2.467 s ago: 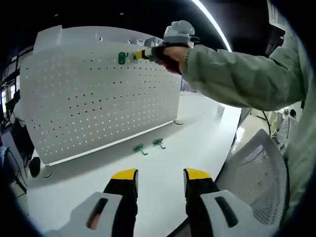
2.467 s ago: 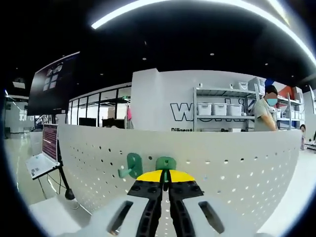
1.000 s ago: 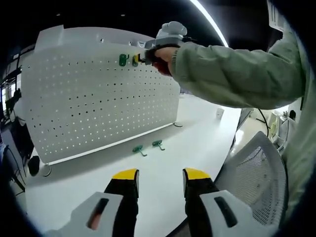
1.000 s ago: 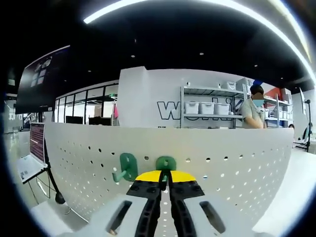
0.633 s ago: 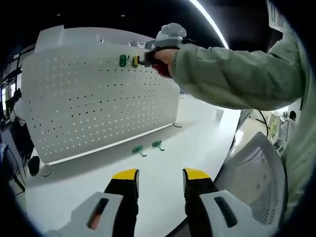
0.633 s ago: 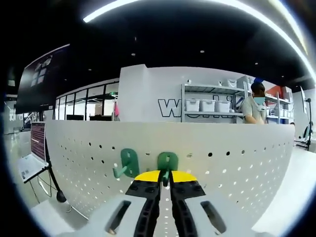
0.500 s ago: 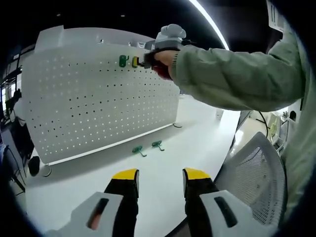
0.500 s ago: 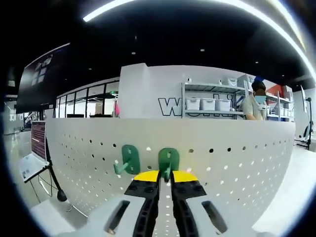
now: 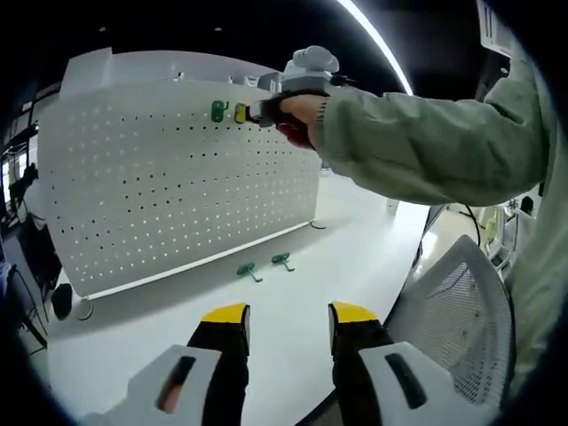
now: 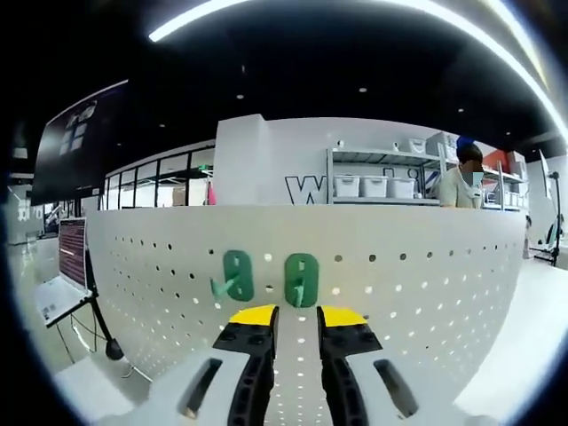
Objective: Insert the hook assembly into the mounting plate slot until the hook locks in place.
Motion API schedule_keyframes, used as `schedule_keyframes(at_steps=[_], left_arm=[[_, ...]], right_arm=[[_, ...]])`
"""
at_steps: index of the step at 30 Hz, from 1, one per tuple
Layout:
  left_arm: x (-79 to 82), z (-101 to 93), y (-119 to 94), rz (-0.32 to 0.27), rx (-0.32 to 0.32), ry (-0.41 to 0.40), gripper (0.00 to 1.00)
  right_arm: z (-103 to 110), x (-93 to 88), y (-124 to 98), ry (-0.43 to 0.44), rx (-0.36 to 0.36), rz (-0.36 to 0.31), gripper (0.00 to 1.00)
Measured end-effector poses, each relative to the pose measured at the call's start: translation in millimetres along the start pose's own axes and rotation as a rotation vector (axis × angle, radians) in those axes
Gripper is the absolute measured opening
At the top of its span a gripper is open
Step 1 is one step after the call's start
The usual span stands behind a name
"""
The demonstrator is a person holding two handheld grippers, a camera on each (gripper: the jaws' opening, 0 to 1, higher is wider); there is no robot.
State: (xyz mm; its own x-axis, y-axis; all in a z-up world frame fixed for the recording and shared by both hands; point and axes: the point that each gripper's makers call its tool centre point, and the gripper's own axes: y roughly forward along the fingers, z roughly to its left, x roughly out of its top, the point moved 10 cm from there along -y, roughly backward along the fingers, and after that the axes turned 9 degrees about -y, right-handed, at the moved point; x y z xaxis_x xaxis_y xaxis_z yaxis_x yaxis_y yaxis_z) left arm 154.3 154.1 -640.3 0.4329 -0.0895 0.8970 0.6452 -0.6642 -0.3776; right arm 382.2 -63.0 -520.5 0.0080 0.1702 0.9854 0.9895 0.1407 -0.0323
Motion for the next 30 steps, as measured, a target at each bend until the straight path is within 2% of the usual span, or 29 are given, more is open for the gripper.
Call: schedule_keyframes(at_steps=[12, 15, 17, 19, 30], left_arm=[[0.6, -3.2, -3.4, -0.005, 0.006, 0.010, 0.37], [0.7, -4.2, -4.4, -0.006, 0.007, 0.013, 0.37], [1.0, -4.9, -4.9, -0.007, 0.008, 0.014, 0.37], [1.3, -5.3, -5.4, -0.008, 0.009, 0.015, 0.37], [1.0, -8.3, -8.8, -0.007, 0.016, 0.024, 0.37]], right_arm=[[-5.3, -16.5, -15.9, -0.016, -0.001, 0.033, 0.26], [-2.7, -24.7, -16.2, 0.022, 0.051, 0.089, 0.33], [-2.6, -27.8, -19.2, 0.006, 0.044, 0.083, 0.34], [-0.7, -31.8, -21.0, -0.003, 0.063, 0.106, 0.37], [4.1, -62.2, -45.5, 0.012, 0.122, 0.202, 0.44]])
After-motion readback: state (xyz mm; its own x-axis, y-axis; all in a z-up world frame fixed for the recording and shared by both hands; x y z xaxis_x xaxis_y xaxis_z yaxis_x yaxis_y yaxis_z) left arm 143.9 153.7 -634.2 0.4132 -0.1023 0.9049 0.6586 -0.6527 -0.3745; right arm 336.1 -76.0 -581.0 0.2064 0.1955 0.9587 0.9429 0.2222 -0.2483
